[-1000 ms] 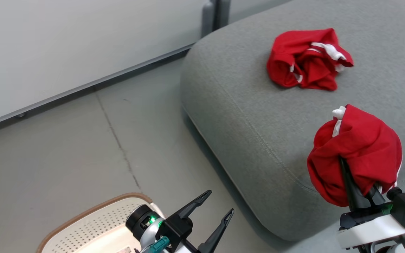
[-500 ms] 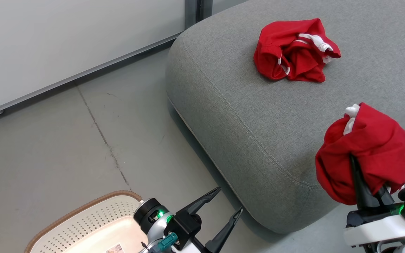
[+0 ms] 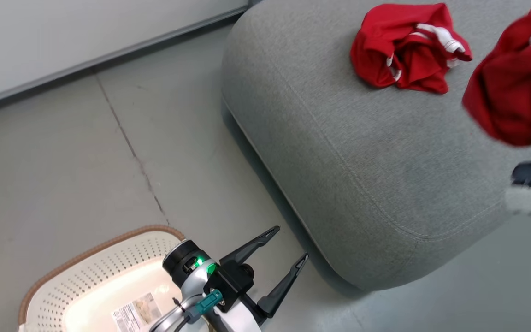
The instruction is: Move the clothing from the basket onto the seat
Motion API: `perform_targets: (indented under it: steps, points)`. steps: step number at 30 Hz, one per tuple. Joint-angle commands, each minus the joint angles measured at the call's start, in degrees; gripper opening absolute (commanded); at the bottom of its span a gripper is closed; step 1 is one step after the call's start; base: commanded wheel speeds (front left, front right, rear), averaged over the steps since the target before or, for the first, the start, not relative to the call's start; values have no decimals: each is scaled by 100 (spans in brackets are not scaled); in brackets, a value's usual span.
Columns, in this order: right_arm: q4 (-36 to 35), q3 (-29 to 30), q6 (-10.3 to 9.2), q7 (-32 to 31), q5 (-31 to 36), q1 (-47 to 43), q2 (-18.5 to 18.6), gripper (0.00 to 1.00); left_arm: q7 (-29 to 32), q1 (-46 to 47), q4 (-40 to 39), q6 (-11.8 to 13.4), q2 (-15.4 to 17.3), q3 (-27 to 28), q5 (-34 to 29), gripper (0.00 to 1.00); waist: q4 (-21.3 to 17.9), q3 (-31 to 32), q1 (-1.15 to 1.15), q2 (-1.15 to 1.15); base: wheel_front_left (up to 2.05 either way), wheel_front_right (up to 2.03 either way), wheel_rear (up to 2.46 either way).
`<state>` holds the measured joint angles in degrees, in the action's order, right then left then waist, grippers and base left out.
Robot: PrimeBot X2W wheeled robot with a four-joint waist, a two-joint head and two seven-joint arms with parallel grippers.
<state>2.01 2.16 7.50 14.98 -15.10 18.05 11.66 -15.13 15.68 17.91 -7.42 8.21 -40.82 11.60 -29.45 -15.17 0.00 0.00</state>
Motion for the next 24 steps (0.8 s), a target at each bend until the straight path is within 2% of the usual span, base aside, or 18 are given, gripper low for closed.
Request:
perform_targets:
  steps: [1,6,13,18,24]
  points:
    - [33,67,-1,31,-96,365,134,0,-1,156,-25,-8,98,-29,-56,100,133,-295,0,0,0,0,0]
    - [507,175,-1,30,-177,1396,611,0,-2,445,-40,-8,303,-68,-65,100,293,-751,0,0,0,0,0]
    - [1636,591,0,30,-431,2567,1207,0,-1,810,-107,-8,496,-216,-53,100,645,-1267,0,0,0,0,0]
    - [2427,726,0,29,-610,3198,1427,0,-2,1015,-141,-8,588,-294,-70,100,875,-1640,0,0,0,0,0]
    - [3506,595,-1,30,-914,3636,1630,0,-2,1286,-168,-8,663,-527,-135,100,1147,-2026,0,0,0,0,0]
